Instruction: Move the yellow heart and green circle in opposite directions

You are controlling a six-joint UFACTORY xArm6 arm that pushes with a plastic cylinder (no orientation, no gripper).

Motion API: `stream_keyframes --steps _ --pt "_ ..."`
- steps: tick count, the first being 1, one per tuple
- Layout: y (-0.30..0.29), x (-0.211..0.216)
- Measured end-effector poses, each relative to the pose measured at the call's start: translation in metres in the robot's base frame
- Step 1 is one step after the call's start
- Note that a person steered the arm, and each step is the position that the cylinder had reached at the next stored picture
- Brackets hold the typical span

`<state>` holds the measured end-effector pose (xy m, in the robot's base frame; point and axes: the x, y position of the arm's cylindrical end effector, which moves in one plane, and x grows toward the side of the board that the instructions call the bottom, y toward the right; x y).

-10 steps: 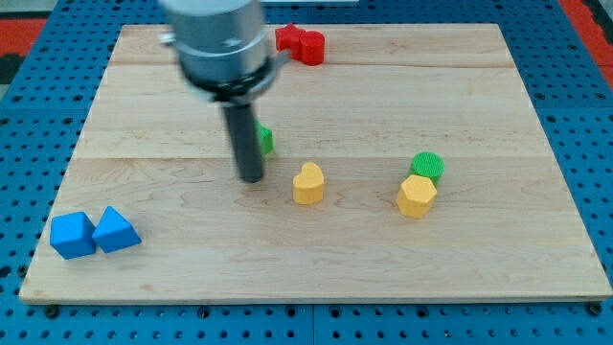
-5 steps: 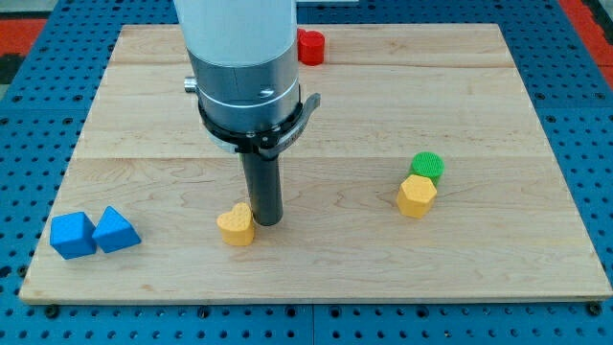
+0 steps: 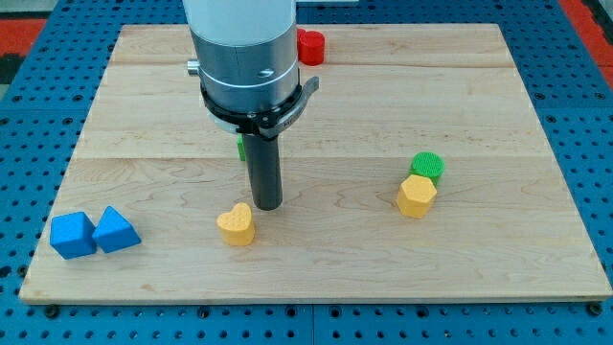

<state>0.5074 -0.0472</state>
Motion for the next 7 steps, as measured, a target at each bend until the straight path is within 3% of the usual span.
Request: stream_keyframes --steps 3,5,7 --pt "0.004 0.007" --pt "0.172 -0.062" --pt "0.213 -0.032"
